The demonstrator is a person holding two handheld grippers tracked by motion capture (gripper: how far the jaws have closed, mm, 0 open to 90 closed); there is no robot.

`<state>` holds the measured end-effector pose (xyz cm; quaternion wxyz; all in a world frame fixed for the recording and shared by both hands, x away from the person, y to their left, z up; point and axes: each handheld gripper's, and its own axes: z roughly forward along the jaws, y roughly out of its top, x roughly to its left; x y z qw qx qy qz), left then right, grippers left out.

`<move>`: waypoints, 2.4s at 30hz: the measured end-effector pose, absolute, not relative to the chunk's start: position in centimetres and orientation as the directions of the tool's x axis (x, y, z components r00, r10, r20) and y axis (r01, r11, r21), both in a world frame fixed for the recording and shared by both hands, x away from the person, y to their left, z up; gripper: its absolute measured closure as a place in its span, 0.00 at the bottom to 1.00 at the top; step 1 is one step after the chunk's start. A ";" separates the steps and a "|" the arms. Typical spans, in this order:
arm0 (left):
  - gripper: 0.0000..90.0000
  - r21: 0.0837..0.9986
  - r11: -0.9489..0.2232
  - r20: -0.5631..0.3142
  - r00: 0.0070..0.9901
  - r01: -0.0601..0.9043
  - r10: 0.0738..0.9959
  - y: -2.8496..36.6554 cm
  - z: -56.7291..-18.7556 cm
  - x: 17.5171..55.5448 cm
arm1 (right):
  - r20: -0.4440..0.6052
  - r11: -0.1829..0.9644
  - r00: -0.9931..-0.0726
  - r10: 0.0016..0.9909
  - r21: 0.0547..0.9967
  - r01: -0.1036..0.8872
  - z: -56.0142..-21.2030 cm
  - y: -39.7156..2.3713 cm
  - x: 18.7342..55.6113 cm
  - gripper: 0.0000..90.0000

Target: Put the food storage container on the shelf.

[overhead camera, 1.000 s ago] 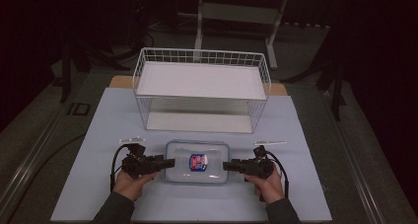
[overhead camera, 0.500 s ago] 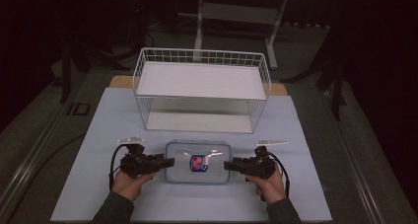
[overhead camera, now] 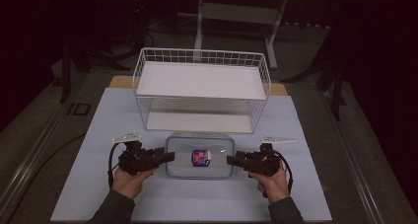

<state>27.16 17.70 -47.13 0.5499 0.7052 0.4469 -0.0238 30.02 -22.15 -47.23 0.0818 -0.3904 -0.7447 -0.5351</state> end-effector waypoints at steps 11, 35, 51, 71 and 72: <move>0.58 0.780 0.012 -0.505 0.616 0.626 0.604 17.6 -45.5 27.4 | 0.503 0.109 -0.707 0.497 0.772 0.627 -45.3 -22.2 30.1 0.58; 0.57 0.863 0.025 -0.412 0.675 0.505 0.612 17.9 -36.3 31.2 | 0.400 0.066 -0.764 0.506 0.866 0.496 -36.3 -21.8 33.4 0.57; 0.57 0.887 0.047 -0.389 0.688 0.460 0.613 18.1 -33.1 33.2 | 0.356 0.060 -0.779 0.517 0.892 0.447 -32.2 -21.4 35.6 0.57; 0.57 0.892 0.090 -0.397 0.671 0.444 0.627 18.0 -31.2 37.5 | 0.423 -0.014 -0.746 0.514 0.874 0.486 -31.5 -21.5 39.6 0.56; 0.57 0.890 0.095 -0.402 0.668 0.446 0.627 18.0 -31.3 37.7 | 0.430 -0.018 -0.741 0.516 0.870 0.492 -31.5 -21.4 39.9 0.56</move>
